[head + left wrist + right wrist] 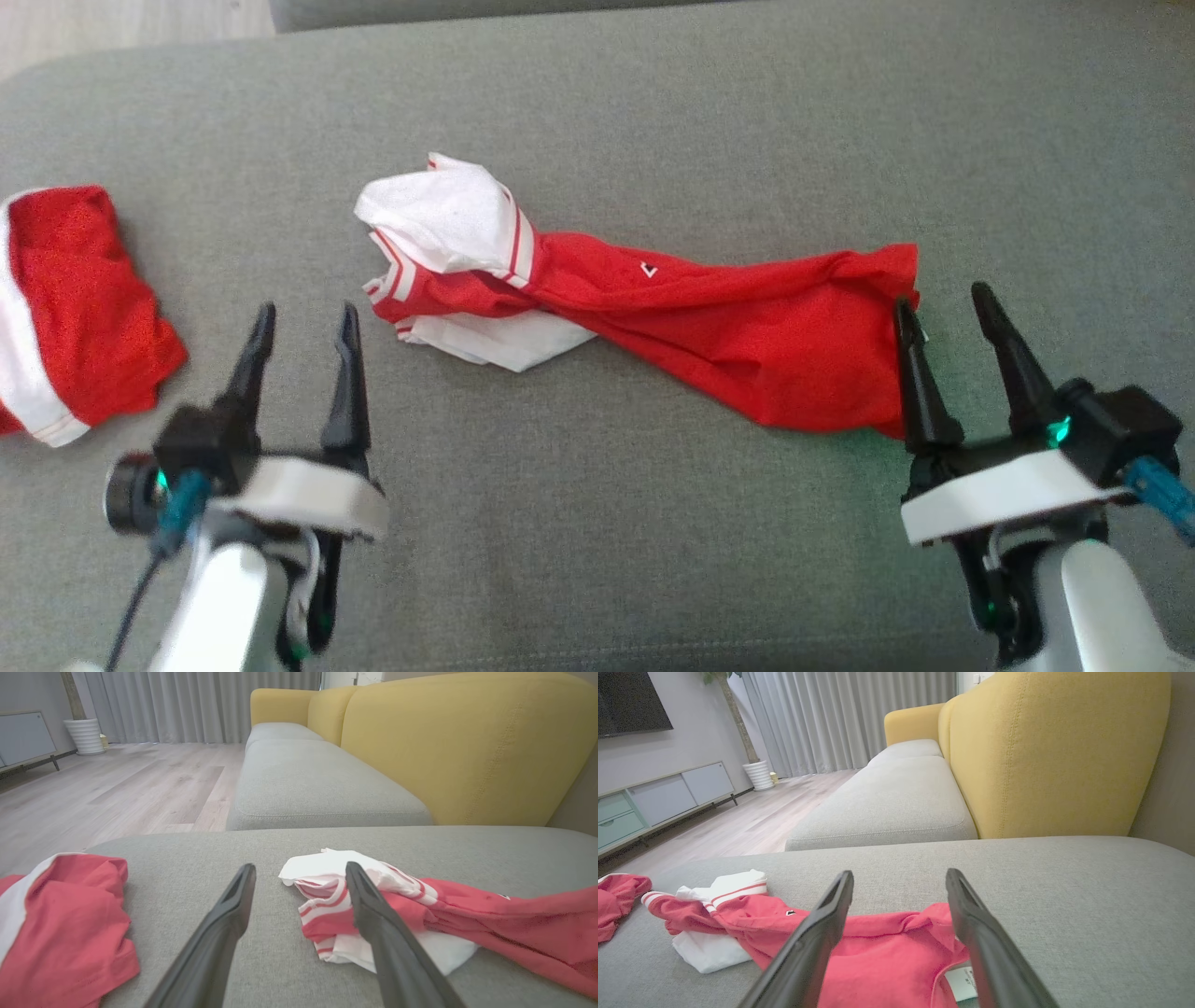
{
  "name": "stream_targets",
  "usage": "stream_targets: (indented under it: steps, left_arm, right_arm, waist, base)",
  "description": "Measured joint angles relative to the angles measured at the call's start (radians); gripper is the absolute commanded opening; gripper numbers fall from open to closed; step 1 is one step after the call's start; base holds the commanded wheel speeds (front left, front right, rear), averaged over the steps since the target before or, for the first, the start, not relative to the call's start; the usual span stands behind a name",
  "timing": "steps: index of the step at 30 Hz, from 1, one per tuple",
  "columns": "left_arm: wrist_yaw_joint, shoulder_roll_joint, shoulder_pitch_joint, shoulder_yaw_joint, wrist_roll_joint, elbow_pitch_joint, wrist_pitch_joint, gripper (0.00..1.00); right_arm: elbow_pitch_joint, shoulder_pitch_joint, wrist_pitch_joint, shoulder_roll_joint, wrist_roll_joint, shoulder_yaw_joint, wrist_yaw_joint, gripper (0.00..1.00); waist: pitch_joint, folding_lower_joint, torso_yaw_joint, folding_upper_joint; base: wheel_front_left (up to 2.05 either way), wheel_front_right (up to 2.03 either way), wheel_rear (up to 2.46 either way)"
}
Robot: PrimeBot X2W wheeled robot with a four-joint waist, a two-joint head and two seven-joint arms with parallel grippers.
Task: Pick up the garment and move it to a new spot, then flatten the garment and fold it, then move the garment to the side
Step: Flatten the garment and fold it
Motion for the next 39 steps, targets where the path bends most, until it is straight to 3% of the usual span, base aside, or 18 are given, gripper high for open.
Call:
stream_targets:
  steps: [11,24,32,39]
  left_arm:
    - [0.051,0.006,0.153,-0.019,0.006,-0.124,0.036,1.0]
    - [0.056,0.007,0.153,-0.029,0.005,-0.132,0.045,1.0]
    - [-0.03,-0.009,-0.002,-0.074,-0.04,-0.061,0.061,1.0]
    - [-0.084,-0.044,-0.204,-0.057,-0.115,0.178,0.121,1.0]
  right_arm:
    - [-0.013,0.058,0.022,0.0,-0.008,0.007,0.0,1.0]
    - [-0.024,0.058,0.029,0.0,-0.008,0.007,0.0,1.0]
    - [-0.036,0.05,0.029,0.0,-0.006,0.009,0.0,1.0]
    - [-0.025,-0.006,0.027,0.0,0.006,0.04,0.0,1.0]
  waist:
    - [-0.052,0.0,0.023,0.0]
    - [-0.049,0.0,0.02,0.0]
    - [0.0,0.0,0.02,0.0]
    - [0.059,0.0,-0.007,0.0]
  base:
    - [0.0,0.0,0.0]
    - [0.0,0.0,0.0]
    - [0.0,0.0,0.0]
    - [0.0,0.0,0.0]
